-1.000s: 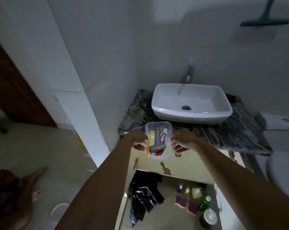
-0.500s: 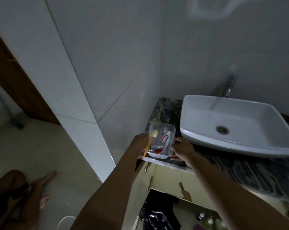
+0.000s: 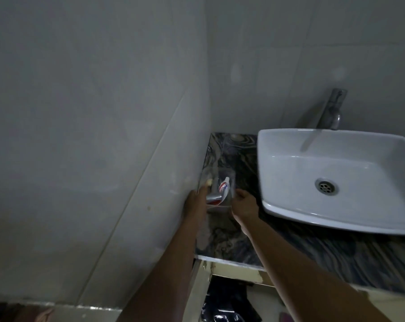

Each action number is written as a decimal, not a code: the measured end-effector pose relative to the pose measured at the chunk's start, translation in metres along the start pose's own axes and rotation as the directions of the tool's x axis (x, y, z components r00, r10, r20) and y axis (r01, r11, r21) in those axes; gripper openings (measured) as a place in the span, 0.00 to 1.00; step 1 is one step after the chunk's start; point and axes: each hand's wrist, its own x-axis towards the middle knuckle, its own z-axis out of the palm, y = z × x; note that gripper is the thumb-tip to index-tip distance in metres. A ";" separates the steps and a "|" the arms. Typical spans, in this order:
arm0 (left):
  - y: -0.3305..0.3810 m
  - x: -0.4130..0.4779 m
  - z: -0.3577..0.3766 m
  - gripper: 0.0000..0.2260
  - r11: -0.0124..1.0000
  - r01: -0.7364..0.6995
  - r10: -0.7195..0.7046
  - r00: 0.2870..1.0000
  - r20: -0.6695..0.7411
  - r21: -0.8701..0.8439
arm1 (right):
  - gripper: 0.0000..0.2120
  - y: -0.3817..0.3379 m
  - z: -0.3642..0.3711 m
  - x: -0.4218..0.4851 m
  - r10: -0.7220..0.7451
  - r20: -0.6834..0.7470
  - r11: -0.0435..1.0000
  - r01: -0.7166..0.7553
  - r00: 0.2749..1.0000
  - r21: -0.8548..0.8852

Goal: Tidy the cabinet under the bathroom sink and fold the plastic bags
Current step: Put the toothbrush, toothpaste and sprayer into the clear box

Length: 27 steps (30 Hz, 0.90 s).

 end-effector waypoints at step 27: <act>-0.010 0.012 0.015 0.15 0.926 0.073 -0.048 0.996 0.076 -0.372 | 0.13 0.007 0.013 0.035 0.086 0.343 0.899 -0.221 0.936 0.378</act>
